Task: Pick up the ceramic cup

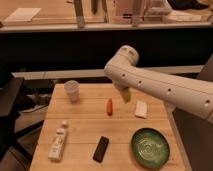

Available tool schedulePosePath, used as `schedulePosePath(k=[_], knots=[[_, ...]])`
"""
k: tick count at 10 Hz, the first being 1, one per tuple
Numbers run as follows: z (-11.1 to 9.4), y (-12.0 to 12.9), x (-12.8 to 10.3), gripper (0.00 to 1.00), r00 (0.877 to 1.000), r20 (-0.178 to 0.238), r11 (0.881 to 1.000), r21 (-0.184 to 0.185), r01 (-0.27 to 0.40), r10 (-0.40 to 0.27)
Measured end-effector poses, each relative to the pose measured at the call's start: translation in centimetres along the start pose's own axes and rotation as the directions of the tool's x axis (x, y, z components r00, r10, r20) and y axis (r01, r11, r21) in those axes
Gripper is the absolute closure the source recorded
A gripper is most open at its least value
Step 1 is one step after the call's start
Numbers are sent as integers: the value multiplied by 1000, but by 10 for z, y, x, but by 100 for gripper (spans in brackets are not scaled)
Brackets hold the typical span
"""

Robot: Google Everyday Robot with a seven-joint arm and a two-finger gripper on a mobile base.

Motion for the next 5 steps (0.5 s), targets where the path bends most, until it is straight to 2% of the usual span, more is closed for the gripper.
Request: schedulePosePath(k=[3, 5], knots=[[0, -23, -24, 20, 999, 8, 999, 31, 38, -38], [2, -31, -31, 20, 998, 9, 997, 46, 63, -63]])
